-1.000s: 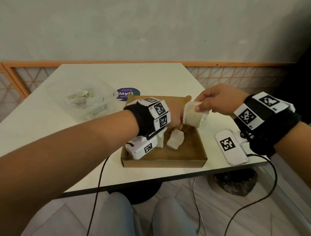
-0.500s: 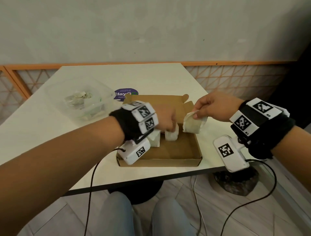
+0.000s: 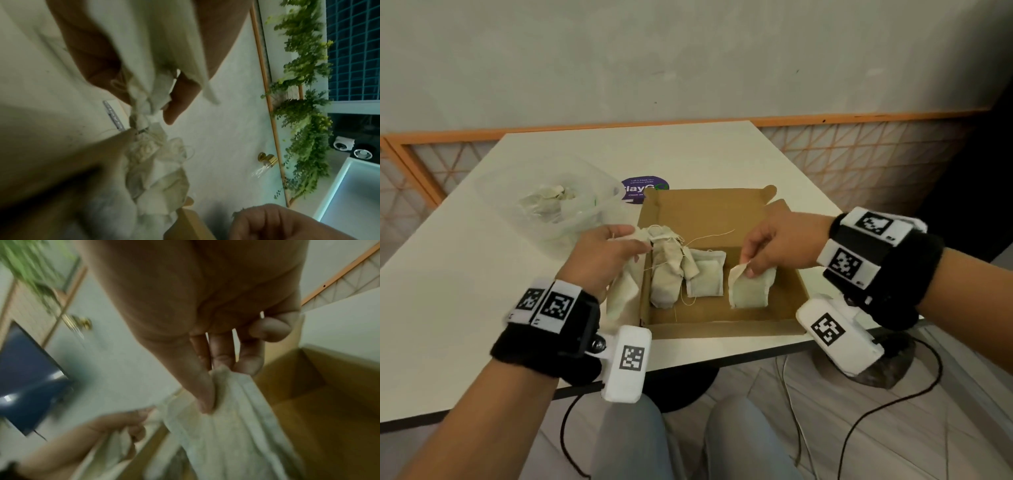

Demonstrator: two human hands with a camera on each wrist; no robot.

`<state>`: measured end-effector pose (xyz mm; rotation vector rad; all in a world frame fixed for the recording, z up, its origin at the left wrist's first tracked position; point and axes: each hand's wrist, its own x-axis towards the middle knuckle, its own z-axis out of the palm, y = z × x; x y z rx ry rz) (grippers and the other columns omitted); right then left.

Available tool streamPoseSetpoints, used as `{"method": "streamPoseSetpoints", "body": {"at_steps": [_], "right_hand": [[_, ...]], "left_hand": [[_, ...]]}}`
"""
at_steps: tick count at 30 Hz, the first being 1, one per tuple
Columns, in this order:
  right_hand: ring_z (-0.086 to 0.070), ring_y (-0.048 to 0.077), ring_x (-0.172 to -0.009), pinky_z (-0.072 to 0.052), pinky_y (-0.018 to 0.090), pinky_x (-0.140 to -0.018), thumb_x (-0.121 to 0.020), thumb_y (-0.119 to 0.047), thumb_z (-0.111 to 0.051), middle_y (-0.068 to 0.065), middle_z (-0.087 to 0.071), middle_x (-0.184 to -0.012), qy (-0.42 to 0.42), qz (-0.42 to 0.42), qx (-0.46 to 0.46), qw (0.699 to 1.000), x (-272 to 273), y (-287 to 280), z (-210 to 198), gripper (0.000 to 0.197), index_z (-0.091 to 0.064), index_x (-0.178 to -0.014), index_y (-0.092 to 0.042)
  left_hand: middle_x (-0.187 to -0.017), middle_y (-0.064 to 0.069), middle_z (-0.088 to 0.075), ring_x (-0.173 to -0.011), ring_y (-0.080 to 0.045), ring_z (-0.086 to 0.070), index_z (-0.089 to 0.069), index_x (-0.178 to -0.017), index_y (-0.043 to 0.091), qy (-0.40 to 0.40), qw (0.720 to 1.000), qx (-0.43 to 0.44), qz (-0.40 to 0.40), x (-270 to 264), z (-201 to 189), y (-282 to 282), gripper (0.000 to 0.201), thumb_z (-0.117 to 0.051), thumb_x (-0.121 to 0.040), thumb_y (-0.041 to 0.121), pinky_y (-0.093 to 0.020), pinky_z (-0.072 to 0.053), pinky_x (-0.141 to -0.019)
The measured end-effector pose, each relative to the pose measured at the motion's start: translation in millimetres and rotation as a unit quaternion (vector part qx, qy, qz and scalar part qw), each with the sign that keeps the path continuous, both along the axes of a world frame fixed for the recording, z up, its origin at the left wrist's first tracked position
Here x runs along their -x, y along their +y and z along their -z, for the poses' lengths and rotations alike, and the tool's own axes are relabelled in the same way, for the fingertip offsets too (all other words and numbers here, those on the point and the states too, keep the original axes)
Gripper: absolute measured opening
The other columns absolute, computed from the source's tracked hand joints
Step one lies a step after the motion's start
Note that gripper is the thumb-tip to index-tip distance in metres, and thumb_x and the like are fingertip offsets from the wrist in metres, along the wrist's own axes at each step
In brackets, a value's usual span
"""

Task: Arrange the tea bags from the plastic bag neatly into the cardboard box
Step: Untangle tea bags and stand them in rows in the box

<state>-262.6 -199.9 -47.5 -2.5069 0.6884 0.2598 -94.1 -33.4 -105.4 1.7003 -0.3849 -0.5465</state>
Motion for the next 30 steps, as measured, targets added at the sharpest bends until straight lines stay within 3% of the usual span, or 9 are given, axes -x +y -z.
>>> {"method": "streamPoseSetpoints", "body": {"at_steps": [4,7,9,11,15,17,20,25,30], "right_hand": [[-0.045,0.003,-0.069,-0.036,0.015,-0.058,-0.08,-0.017,-0.07,-0.008,-0.054,-0.078,0.07,0.001,0.052,0.996,-14,2,20,0.019,-0.067,-0.099,-0.015],[-0.05,0.008,-0.075,-0.037,0.016,-0.059,-0.08,-0.014,-0.069,-0.004,-0.058,-0.086,0.075,0.019,0.063,0.995,-24,-4,23,0.016,-0.067,-0.096,-0.016],[-0.055,0.012,-0.085,-0.043,0.022,-0.07,-0.078,-0.015,-0.072,-0.003,-0.061,-0.088,0.062,0.029,0.076,0.995,-29,-9,21,0.011,-0.066,-0.086,-0.02],[-0.057,0.014,-0.09,-0.045,0.027,-0.078,-0.077,-0.015,-0.072,-0.003,-0.062,-0.088,0.051,0.032,0.099,0.993,-34,-13,19,0.011,-0.069,-0.087,-0.018],[-0.053,0.012,-0.087,-0.042,0.02,-0.066,-0.077,-0.012,-0.071,-0.005,-0.058,-0.081,0.043,0.033,0.129,0.99,-40,-13,16,0.017,-0.069,-0.094,-0.013],[-0.051,0.012,-0.086,-0.037,0.014,-0.061,-0.078,-0.011,-0.071,-0.008,-0.053,-0.074,0.052,0.031,0.147,0.987,-42,-12,16,0.02,-0.067,-0.098,-0.011],[-0.052,0.013,-0.083,-0.035,0.013,-0.059,-0.077,-0.008,-0.071,-0.009,-0.049,-0.07,0.049,0.039,0.161,0.985,-42,-12,16,0.022,-0.063,-0.098,-0.01],[-0.052,0.017,-0.082,-0.037,0.018,-0.058,-0.075,-0.009,-0.073,-0.006,-0.049,-0.076,0.014,0.064,0.172,0.983,-41,-17,17,0.027,-0.052,-0.09,-0.017],[-0.049,0.018,-0.084,-0.037,0.022,-0.06,-0.075,-0.017,-0.073,0.001,-0.05,-0.094,-0.019,0.076,0.176,0.981,-42,-19,9,0.029,-0.049,-0.091,-0.02]], "left_hand": [[-0.094,-0.011,-0.06,-0.075,-0.019,-0.055,-0.057,-0.113,0.012,-0.012,0.999,-0.034,0.026,1,13,-5,0.045,-0.072,-0.073,0.0,-0.027,-0.042,-0.063],[-0.108,-0.015,-0.06,-0.086,-0.024,-0.058,-0.058,-0.11,0.015,-0.011,1.0,-0.017,0.008,-3,18,-7,0.043,-0.072,-0.072,0.002,-0.031,-0.044,-0.069],[-0.105,-0.013,-0.059,-0.084,-0.022,-0.057,-0.059,-0.11,0.015,-0.012,1.0,-0.003,0.004,-5,19,-6,0.041,-0.072,-0.073,0.002,-0.029,-0.042,-0.063],[-0.095,-0.01,-0.057,-0.076,-0.019,-0.054,-0.058,-0.111,0.014,-0.011,1.0,0.011,0.005,-7,19,-5,0.04,-0.07,-0.075,0.001,-0.025,-0.038,-0.057],[-0.077,-0.004,-0.056,-0.063,-0.014,-0.054,-0.057,-0.11,0.013,-0.003,0.999,0.034,0.007,-9,16,-3,0.037,-0.066,-0.078,-0.002,-0.018,-0.042,-0.048],[-0.076,-0.004,-0.056,-0.062,-0.014,-0.054,-0.058,-0.111,0.013,0.0,0.999,0.043,0.011,-10,15,-2,0.036,-0.066,-0.079,-0.002,-0.02,-0.042,-0.05],[-0.073,-0.004,-0.055,-0.061,-0.013,-0.053,-0.058,-0.112,0.012,0.005,0.998,0.053,0.014,-12,15,-1,0.036,-0.067,-0.079,-0.002,-0.023,-0.04,-0.055],[-0.065,-0.004,-0.054,-0.056,-0.012,-0.051,-0.057,-0.111,0.012,0.008,0.998,0.067,0.012,-16,15,-2,0.035,-0.066,-0.08,-0.003,-0.022,-0.041,-0.055],[-0.075,-0.003,-0.054,-0.048,-0.003,-0.052,-0.06,-0.111,0.014,0.001,0.996,0.087,0.005,-17,12,-5,0.033,-0.067,-0.081,0.002,-0.019,-0.043,-0.053]]}}
